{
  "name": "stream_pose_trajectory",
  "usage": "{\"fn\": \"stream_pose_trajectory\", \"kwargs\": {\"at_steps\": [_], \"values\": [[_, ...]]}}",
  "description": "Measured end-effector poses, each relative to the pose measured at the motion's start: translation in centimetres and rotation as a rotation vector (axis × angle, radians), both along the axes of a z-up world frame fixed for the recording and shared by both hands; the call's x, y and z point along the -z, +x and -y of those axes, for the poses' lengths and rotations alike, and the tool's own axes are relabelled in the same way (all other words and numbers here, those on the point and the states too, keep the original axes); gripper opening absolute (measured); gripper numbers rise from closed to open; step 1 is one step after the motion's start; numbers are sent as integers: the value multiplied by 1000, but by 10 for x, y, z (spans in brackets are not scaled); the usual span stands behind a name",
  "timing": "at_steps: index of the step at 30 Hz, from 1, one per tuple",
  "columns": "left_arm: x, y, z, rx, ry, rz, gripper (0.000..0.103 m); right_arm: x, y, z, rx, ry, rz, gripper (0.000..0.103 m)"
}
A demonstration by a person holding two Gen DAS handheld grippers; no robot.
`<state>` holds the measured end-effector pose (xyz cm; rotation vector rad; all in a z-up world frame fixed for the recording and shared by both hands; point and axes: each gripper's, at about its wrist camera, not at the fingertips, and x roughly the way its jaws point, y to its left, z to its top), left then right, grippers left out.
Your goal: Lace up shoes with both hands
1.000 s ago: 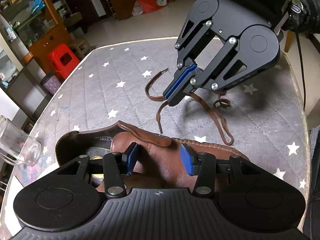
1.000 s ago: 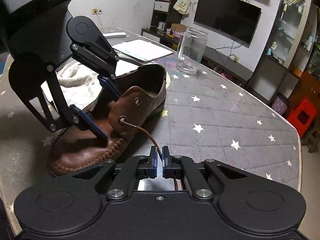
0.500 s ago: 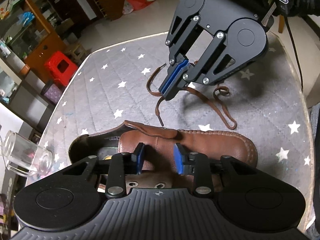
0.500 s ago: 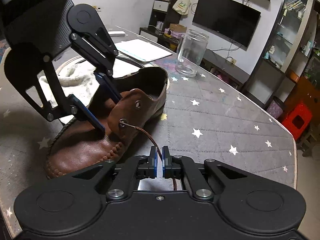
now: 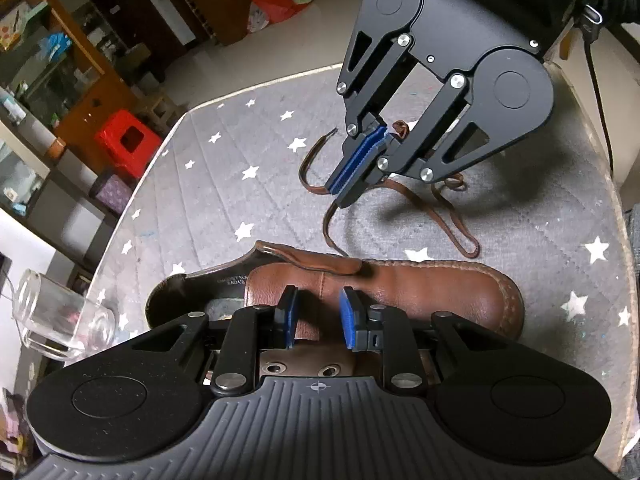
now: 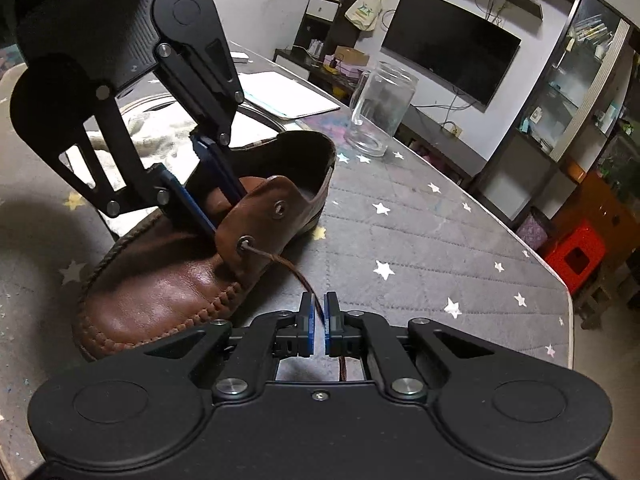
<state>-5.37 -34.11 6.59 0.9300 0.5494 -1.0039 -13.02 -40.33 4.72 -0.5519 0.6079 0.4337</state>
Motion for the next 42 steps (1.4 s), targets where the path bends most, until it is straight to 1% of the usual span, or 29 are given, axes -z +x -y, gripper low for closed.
{"fn": "stream_pose_trajectory", "kwargs": {"at_steps": [6,10,13,16,17,19,23,26,28,30,31,33,35,36,38,42], "values": [[3,-1,1,-3,2,6,23,-1,-5,-5,-27,-1,-3,5],[6,-2,2,-1,4,12,23,6,4,2,-23,-36,-41,5],[5,1,-1,4,-5,0,23,10,15,6,-48,-23,-79,5],[5,3,-4,1,-17,-10,23,14,29,5,-102,-42,-91,23],[6,3,-5,1,-21,-11,23,16,33,5,-120,-47,-96,25],[6,3,-5,1,-27,-16,22,19,42,5,-156,-44,-117,26],[7,4,-4,8,-23,-14,22,23,66,12,-198,-14,-197,26],[7,3,-3,11,-21,-11,22,29,79,19,-212,28,-270,26],[8,2,-3,16,-18,-7,22,31,85,26,-211,74,-302,26],[8,2,-3,20,-19,-6,22,32,84,29,-205,104,-311,25],[8,3,-3,20,-19,-7,22,32,84,31,-202,118,-316,23],[9,2,-3,20,-17,-2,22,33,81,30,-198,127,-315,14],[9,-1,-3,23,-12,14,22,32,72,25,-189,99,-279,6],[8,-2,-3,24,-10,19,22,31,67,23,-183,84,-260,4],[7,-4,-3,24,-6,25,22,26,56,24,-168,78,-220,3],[7,-5,0,29,11,37,22,5,32,27,-141,91,-149,3]]}}
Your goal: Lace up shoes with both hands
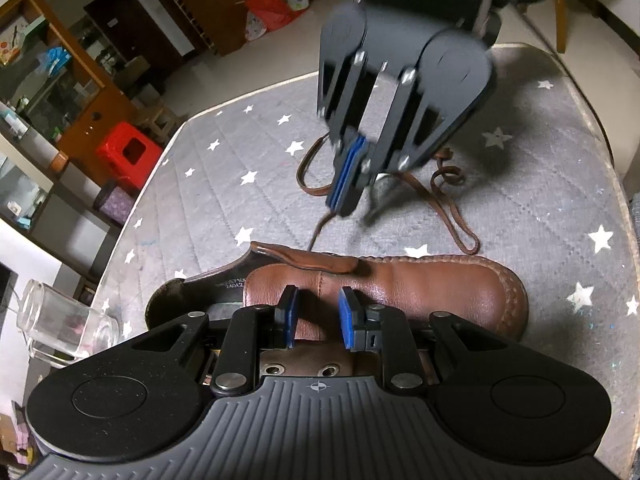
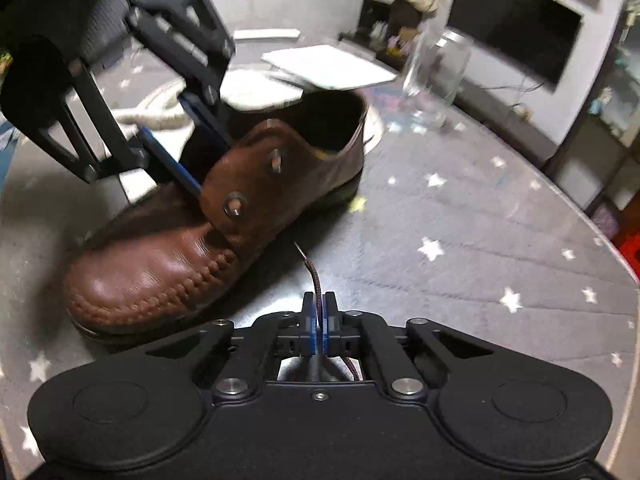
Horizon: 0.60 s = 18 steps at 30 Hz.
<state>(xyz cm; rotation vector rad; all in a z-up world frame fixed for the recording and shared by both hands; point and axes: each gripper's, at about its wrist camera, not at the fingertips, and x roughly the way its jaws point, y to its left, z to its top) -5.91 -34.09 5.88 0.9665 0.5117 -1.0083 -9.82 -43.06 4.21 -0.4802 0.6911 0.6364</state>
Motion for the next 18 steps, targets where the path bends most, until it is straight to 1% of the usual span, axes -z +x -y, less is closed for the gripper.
{"fn": "stream_pose_trajectory", "kwargs": {"at_steps": [1,6,13,18], "values": [[1,0,1,2,5,3,23,-6,-7,0,-5,-5,8,3],[1,1,1,-7,4,-3,22,-14,-25,-6,-31,-58,43,3],[3,0,1,-6,1,2,22,-18,-26,-13,-45,-57,58,3],[3,0,2,-4,1,4,23,-17,-25,-18,-57,-82,64,3]]}}
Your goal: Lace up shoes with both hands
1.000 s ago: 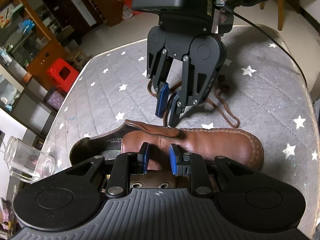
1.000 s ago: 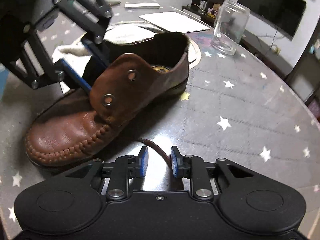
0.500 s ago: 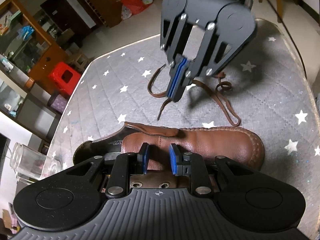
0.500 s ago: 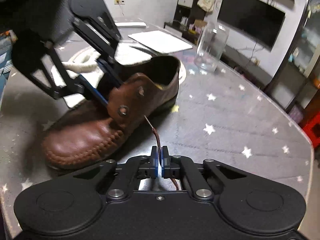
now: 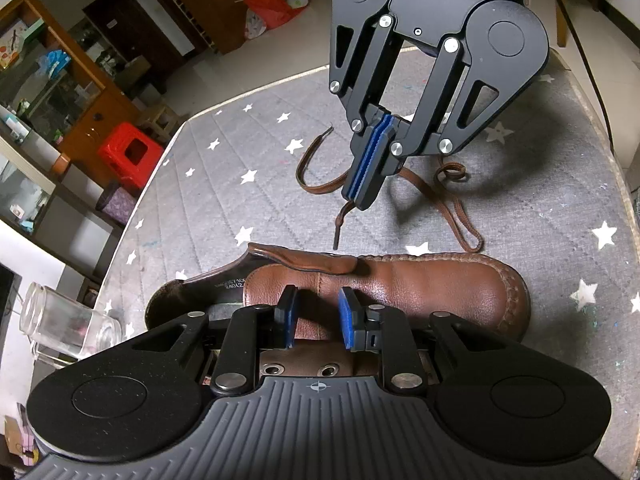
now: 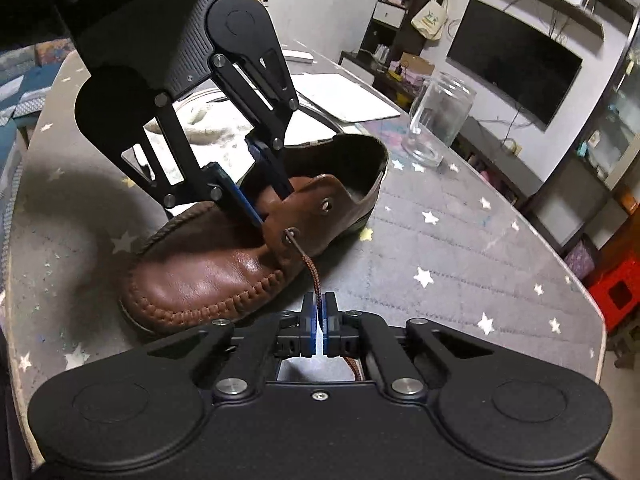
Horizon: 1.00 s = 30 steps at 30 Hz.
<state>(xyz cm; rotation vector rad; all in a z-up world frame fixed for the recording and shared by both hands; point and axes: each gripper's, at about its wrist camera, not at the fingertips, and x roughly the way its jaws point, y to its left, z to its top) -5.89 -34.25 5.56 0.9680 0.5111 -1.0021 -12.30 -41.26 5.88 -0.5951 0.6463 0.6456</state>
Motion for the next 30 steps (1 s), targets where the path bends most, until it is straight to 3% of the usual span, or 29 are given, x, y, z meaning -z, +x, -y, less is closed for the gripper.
{"fn": "stream_pose_trajectory", "kwargs": {"at_steps": [21,30], "values": [[0,1,-1,-10,3,17,23,8,-6,-29,-31,-185,64,3],[0,-1,-2,-2,-3,35,23,11,-3,-27,-28,-182,40,3]]}}
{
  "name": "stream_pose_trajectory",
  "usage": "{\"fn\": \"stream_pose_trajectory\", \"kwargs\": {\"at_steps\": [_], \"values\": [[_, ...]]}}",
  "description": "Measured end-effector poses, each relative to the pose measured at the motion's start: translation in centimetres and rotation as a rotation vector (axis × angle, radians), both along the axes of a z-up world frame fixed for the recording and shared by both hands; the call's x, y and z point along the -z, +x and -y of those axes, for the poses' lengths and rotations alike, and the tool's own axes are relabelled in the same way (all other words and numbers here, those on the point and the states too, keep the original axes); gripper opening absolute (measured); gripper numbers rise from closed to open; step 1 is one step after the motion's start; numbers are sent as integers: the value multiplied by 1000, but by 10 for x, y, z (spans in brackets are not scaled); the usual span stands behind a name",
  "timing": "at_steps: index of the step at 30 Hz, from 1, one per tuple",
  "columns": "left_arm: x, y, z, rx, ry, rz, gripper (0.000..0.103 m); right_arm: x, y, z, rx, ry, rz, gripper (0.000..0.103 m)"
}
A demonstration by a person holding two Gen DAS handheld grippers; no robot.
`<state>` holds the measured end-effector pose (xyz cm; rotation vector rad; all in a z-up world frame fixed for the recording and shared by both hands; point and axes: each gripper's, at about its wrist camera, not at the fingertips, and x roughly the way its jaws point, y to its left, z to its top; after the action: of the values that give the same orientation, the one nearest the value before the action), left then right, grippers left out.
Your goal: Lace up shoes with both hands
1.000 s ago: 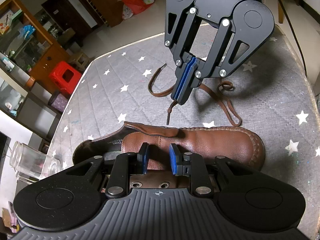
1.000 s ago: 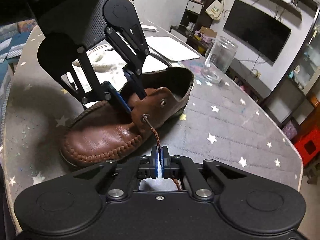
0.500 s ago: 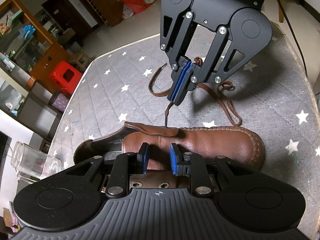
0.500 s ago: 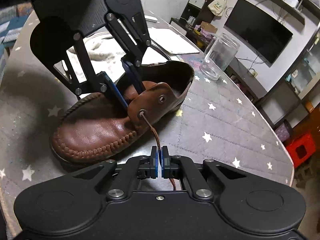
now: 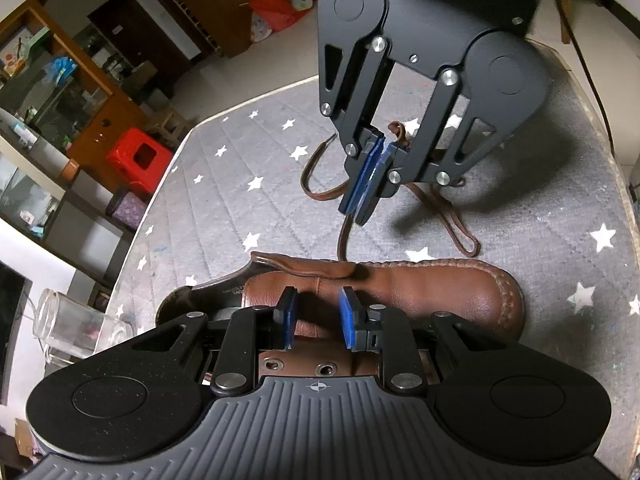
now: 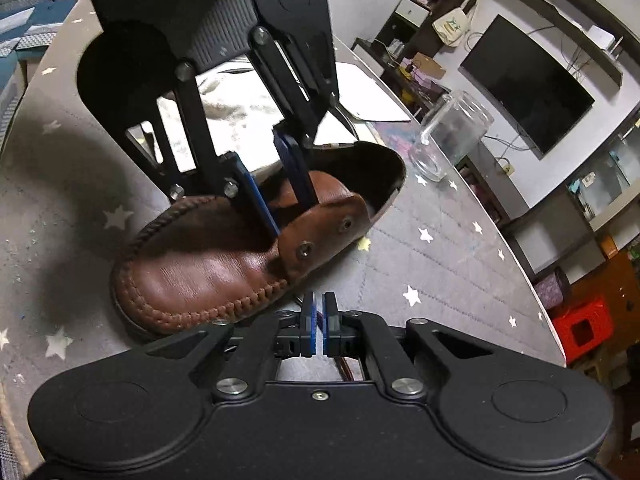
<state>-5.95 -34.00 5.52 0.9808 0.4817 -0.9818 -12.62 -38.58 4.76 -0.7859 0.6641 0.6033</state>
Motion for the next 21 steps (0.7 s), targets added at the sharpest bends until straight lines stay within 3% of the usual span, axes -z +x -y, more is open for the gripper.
{"fn": "stream_pose_trajectory", "kwargs": {"at_steps": [6,11,16,21], "values": [[1,2,1,7,1,-10,23,14,21,11,18,36,-68,4],[1,4,-2,12,-7,-18,23,21,40,12,-6,58,-92,18],[2,4,-2,22,-5,-20,23,24,62,19,-12,89,-180,18],[1,3,-2,29,-7,-26,24,27,76,34,21,202,-290,18]]}}
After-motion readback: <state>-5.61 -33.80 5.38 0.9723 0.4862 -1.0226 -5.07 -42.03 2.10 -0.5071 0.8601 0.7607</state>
